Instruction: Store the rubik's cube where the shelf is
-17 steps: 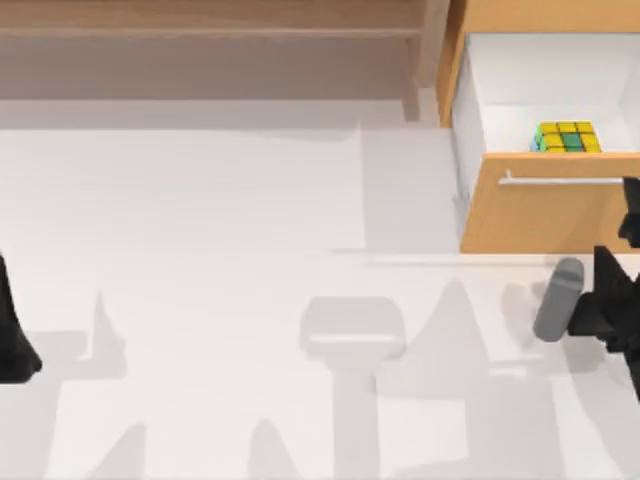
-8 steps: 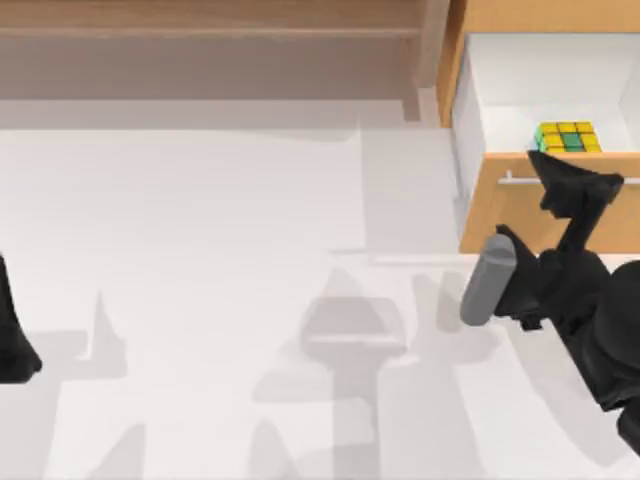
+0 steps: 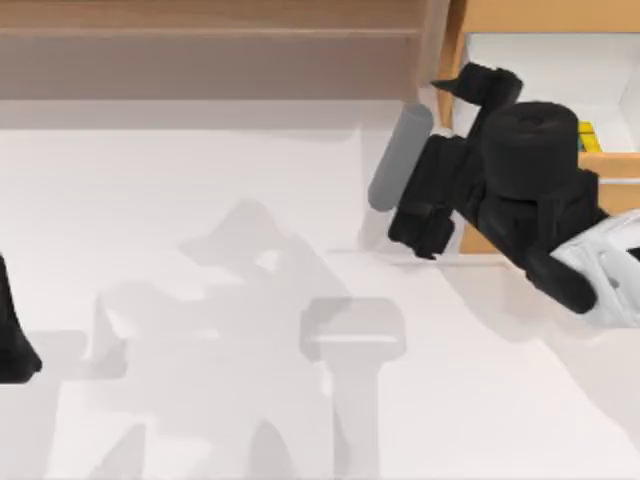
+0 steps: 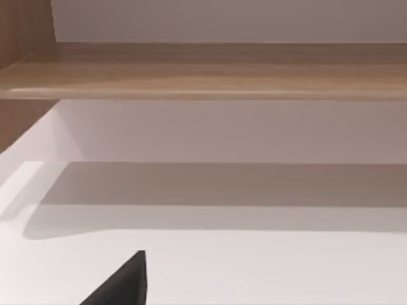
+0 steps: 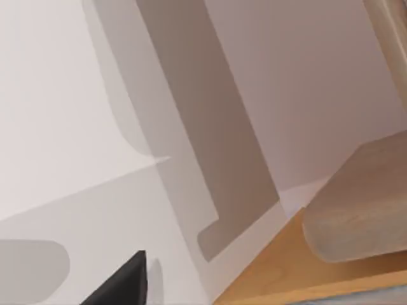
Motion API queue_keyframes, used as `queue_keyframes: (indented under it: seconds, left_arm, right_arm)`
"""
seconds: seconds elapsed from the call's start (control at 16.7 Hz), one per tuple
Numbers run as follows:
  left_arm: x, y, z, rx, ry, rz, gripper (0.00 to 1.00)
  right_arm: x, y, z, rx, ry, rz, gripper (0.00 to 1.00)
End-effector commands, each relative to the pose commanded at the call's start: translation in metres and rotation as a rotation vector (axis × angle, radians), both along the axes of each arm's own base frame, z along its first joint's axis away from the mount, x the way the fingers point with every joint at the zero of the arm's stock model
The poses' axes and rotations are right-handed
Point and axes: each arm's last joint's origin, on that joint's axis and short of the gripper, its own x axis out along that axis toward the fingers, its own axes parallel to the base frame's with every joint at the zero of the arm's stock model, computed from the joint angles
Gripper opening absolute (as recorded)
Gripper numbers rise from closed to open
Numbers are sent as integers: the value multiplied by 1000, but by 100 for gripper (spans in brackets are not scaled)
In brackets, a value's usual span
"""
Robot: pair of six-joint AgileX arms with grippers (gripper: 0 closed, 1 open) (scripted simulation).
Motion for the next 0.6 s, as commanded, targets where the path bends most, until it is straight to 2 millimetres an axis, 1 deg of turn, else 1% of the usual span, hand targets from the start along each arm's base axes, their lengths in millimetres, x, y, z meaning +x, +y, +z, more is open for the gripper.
queue_keyframes:
  seconds: [0.12, 0.24, 0.42, 0.6]
  left_arm:
    - [0, 0, 0, 0, 0, 0, 100]
    - [0, 0, 0, 0, 0, 0, 100]
    - [0, 0, 0, 0, 0, 0, 100]
    - [0, 0, 0, 0, 0, 0, 100]
  right_arm:
    - [27, 2, 18, 61, 141, -64, 100]
    - [52, -3, 37, 121, 287, -154, 100]
    - [86, -21, 65, 213, 499, -328, 100]
    - [112, -47, 89, 302, 691, -528, 100]
